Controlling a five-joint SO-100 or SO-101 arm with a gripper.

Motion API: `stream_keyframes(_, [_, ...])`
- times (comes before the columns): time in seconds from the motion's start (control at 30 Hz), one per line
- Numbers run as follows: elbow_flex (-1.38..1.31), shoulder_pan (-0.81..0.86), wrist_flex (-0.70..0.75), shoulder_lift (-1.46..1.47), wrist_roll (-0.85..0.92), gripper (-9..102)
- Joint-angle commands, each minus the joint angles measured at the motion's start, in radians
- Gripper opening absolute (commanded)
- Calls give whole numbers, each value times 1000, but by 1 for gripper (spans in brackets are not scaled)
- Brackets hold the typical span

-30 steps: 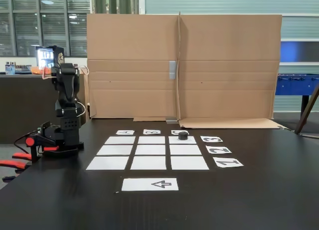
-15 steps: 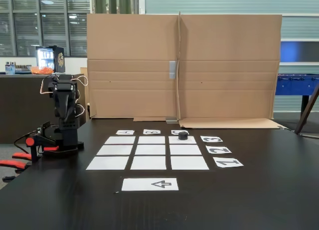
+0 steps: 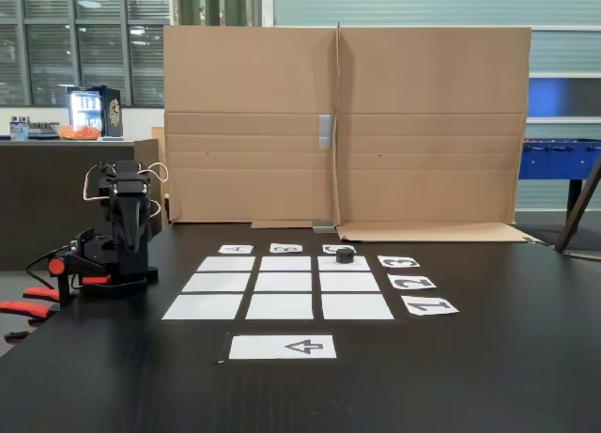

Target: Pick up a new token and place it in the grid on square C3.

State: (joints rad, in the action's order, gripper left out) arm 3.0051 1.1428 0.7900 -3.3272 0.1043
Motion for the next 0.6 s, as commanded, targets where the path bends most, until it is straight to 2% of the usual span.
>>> stream_keyframes(0.0, [40, -11, -63, 0, 5, -1])
stream_keyframes(0.57, [40, -25, -18, 3, 2, 0])
